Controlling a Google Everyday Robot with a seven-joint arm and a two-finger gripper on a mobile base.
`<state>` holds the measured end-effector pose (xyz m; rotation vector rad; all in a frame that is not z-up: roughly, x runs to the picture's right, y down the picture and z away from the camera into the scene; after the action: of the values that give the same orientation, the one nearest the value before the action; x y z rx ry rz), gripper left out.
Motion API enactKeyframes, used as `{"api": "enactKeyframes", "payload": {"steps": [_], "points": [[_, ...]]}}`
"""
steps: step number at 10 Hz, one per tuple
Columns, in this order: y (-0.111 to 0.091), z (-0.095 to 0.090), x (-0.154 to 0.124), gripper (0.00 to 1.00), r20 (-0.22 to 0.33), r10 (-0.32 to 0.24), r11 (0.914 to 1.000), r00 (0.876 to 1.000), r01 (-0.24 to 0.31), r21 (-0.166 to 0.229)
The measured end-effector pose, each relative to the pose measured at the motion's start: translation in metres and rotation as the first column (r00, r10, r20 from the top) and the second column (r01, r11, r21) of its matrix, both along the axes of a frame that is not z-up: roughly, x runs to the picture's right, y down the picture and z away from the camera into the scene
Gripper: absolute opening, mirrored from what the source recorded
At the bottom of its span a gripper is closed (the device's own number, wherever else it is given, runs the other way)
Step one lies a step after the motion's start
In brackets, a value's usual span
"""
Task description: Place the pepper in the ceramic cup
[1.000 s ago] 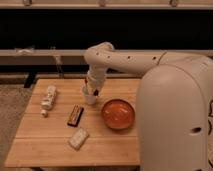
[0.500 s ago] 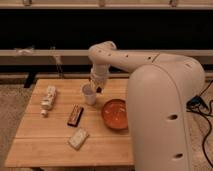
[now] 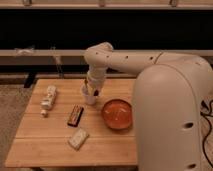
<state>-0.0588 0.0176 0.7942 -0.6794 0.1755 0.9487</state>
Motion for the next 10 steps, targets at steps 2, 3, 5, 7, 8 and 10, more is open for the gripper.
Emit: {"api": "enactKeyframes", "payload": {"steps": [2,3,5,7,8,10], "points": [[0.0,0.0,-0.004,0.8,0.002,0.003,1.0,1.0,-0.003,0.008],[-0.002,0.001,-0.006,0.8,0.0,0.01,0.9999,1.0,-0.01,0.013],[-0.004,0.005,-0.007,0.8,-0.007,0.027,0.9993,1.0,-0.027,0.024],[-0.005,0.005,-0.007,0.8,-0.01,0.04,0.9985,0.999,-0.04,0.038],[-0.008,0.003,-0.005,0.8,-0.011,0.056,0.9973,0.998,-0.055,0.048],[-0.009,0.0,-0.001,0.8,-0.013,0.071,0.9963,0.997,-0.07,0.05]]}}
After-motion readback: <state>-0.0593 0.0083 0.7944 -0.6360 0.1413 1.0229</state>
